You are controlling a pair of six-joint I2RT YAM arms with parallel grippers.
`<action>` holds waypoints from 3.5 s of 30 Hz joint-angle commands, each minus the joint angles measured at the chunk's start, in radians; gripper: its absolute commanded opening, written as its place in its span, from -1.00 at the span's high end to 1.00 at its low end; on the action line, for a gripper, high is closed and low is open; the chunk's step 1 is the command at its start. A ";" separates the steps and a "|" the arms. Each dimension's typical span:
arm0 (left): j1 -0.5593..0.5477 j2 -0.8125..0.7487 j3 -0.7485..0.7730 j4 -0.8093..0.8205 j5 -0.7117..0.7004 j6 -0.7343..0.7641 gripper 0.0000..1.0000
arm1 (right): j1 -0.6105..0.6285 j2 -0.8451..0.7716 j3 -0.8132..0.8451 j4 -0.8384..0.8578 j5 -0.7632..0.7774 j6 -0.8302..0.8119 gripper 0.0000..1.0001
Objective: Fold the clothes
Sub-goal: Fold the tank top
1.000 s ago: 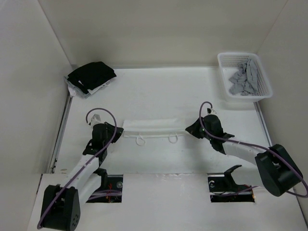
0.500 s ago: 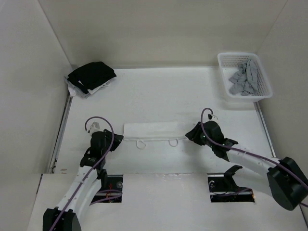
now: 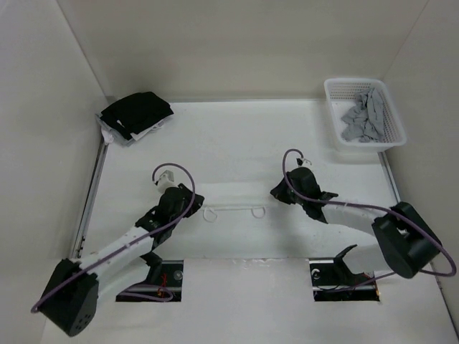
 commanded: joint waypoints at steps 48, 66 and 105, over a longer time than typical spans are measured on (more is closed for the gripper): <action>-0.035 0.063 0.047 0.217 0.050 0.136 0.38 | 0.003 -0.577 -0.178 -0.314 0.196 0.144 0.84; -0.046 -0.087 -0.007 0.170 0.044 0.120 0.34 | 0.326 -0.023 0.430 -0.459 0.292 -0.019 0.78; 0.069 -0.084 0.030 0.072 0.095 0.235 0.20 | 0.167 -0.246 -0.035 0.103 0.161 -0.053 0.77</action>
